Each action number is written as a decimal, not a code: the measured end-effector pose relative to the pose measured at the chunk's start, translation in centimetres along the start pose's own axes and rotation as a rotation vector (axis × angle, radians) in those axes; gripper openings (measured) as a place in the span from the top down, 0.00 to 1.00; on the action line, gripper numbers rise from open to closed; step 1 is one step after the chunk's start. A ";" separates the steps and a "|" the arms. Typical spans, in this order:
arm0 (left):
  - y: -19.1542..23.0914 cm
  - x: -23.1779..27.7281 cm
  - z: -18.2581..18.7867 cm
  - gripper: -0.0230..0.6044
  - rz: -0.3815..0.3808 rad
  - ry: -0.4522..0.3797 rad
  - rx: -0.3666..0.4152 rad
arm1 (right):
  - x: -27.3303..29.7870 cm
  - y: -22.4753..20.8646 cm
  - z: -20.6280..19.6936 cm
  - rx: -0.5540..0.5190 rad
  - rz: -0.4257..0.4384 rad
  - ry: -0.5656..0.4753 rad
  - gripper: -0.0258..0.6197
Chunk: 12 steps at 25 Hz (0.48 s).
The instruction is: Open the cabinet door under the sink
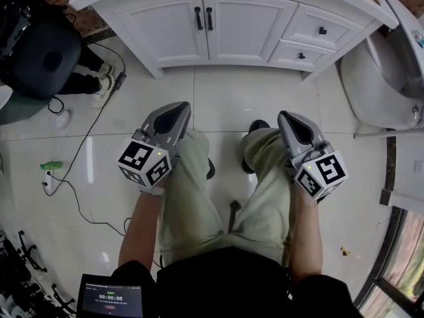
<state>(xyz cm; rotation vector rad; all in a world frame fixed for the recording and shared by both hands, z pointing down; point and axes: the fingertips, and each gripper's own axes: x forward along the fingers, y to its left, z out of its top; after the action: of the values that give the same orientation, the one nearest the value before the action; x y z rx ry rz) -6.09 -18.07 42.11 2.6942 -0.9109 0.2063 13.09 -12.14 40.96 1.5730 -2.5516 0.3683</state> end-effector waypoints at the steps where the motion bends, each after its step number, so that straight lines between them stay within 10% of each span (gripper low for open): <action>1: 0.2 0.3 0.0 0.94 0.001 0.006 -0.002 | 0.2 -0.3 0.1 0.002 -0.001 0.000 0.97; 12: 0.9 4.3 1.8 0.94 -0.020 0.009 0.015 | 2.1 -3.3 1.5 0.006 -0.016 -0.006 0.97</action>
<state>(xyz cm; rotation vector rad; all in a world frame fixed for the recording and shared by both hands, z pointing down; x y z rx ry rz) -3.19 -21.78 41.53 2.7130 -0.8824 0.2215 15.12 -15.79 40.45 1.5983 -2.5434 0.3704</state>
